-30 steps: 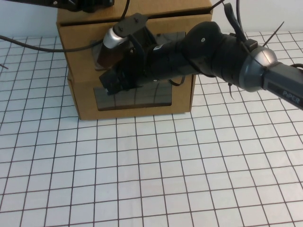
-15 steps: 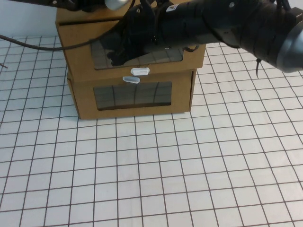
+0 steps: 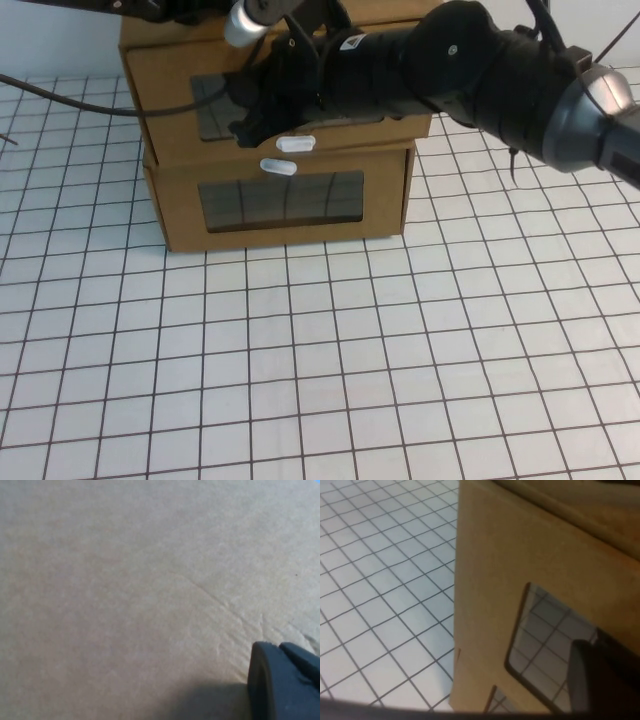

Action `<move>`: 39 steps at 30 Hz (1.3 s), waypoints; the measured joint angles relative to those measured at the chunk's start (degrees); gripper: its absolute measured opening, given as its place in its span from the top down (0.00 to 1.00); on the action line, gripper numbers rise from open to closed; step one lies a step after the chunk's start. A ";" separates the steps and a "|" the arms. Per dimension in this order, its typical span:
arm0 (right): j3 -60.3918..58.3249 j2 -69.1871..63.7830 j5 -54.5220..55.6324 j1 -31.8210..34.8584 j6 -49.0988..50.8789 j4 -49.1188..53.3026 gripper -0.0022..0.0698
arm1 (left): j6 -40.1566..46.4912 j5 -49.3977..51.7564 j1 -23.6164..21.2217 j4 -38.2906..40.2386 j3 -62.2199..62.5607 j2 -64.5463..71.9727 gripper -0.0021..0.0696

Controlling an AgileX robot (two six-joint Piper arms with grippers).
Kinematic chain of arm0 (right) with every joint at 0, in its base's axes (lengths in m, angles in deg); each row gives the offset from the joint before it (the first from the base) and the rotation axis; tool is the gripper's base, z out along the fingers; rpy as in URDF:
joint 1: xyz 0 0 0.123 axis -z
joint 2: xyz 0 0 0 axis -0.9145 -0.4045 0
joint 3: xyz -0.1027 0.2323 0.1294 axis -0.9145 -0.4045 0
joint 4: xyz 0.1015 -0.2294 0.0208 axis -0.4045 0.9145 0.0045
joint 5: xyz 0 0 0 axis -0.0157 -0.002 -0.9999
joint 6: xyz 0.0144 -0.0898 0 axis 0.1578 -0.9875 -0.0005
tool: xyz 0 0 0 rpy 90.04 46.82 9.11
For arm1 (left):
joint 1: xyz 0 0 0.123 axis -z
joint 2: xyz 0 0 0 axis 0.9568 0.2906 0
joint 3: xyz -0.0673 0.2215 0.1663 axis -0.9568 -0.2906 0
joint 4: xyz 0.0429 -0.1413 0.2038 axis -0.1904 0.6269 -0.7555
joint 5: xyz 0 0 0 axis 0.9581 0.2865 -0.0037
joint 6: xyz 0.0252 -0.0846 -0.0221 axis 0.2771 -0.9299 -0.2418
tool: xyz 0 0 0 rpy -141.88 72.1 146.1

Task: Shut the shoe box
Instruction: Close the shoe box with your right arm

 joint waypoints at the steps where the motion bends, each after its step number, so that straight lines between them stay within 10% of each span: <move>1: 0.00 -0.13 0.44 -0.10 0.00 -0.12 0.99 | 0.00 -0.09 0.00 0.00 0.00 0.00 0.98; 39: 0.00 9.39 -18.61 0.01 3.96 11.39 0.99 | -2.83 12.88 -4.64 0.24 -3.73 -14.59 0.98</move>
